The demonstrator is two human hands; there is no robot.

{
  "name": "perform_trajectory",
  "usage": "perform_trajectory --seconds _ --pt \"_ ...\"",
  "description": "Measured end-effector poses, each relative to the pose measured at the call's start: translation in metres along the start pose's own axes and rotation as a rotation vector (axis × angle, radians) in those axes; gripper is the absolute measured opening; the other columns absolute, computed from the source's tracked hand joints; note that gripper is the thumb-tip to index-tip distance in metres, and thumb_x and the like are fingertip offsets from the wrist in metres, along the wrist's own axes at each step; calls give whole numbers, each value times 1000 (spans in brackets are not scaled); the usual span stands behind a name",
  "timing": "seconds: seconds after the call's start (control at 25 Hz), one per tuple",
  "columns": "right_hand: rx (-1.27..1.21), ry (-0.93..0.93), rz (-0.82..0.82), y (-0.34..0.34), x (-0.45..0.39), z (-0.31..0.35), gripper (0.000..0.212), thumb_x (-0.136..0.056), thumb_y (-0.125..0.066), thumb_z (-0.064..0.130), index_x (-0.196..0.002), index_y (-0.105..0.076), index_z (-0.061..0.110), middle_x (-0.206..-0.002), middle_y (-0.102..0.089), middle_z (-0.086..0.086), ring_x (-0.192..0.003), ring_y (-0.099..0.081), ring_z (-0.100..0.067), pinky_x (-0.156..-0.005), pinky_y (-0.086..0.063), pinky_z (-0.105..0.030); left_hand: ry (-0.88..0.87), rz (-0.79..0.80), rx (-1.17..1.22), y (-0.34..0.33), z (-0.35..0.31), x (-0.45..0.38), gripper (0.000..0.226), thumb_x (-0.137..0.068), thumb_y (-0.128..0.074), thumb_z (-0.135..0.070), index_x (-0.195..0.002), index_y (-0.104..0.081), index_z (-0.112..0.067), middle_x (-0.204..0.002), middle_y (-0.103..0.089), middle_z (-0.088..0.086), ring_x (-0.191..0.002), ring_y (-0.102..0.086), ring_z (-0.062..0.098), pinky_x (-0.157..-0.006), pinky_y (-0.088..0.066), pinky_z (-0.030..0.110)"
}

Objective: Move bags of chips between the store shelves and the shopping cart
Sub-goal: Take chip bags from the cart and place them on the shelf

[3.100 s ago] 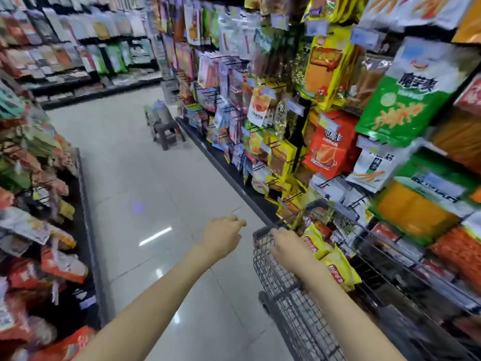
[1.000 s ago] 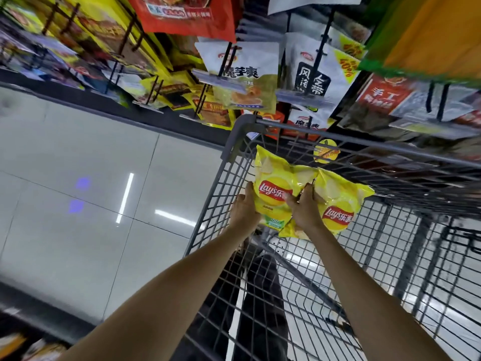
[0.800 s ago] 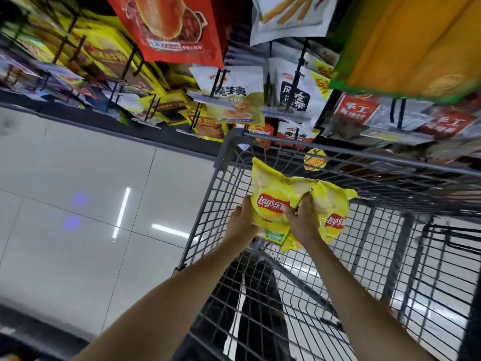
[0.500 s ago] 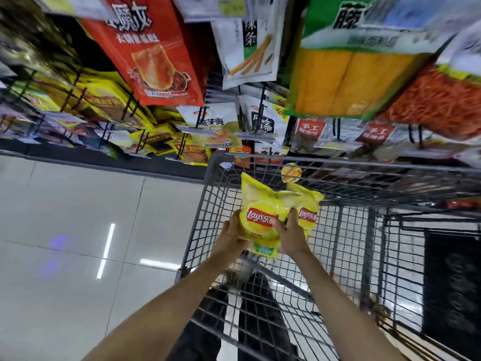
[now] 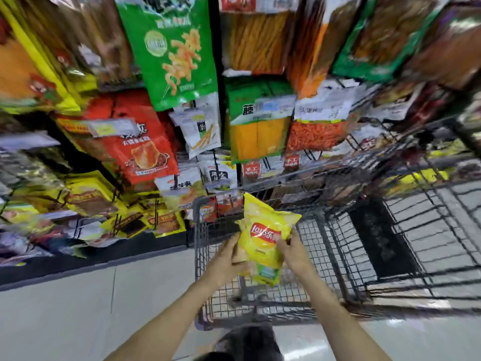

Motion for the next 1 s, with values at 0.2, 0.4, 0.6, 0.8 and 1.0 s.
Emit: perform_trajectory --seconds 0.2,0.4,0.6,0.8,1.0 --pt "-3 37 -259 75 82 51 69 -89 -53 65 -136 -44 15 -124 -59 5 -119 -55 -25 -103 -45 -42 -241 150 -25 -24 -78 15 92 -83 -76 -44 -155 -20 -33 -147 -35 -11 -128 -38 2 -86 -36 -4" --pt "-35 22 -430 166 144 54 42 -96 -50 54 -118 -47 18 -112 -66 0 -95 -63 -19 -83 -53 -38 -405 301 -83 -79 -161 28 78 -75 -70 -70 -136 -22 -68 -131 -52 -33 -121 -53 -6 -99 -49 25" --pt "-132 38 -650 265 217 18 47 -97 -49 53 -134 -47 24 -125 -62 5 -113 -59 -17 -93 -45 -33 -585 432 -207 -165 -253 59 79 -75 -66 -74 -141 -26 -57 -130 -57 -25 -115 -57 0 -89 -47 22" --pt "-177 77 -797 380 281 -56 65 -79 -52 75 -121 -55 25 -111 -70 4 -101 -67 -15 -93 -53 -47 -719 494 -238 -288 -318 89 75 -78 -64 -73 -142 -30 -53 -128 -62 -18 -117 -59 7 -100 -47 33" --pt "-194 67 -907 484 369 -85 21 -100 -55 31 -117 -45 24 -110 -63 5 -92 -61 -7 -68 -46 -7 -736 635 -94 -423 -378 133 60 -82 -72 -58 -134 -47 -42 -127 -63 -18 -120 -58 2 -101 -48 30"
Point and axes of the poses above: each hand's wrist, its own x-axis away from the middle knuckle, its own y-axis out of the back of the hand, z = x × y, the point moved 2 cm from there along -x, towards the middle knuckle
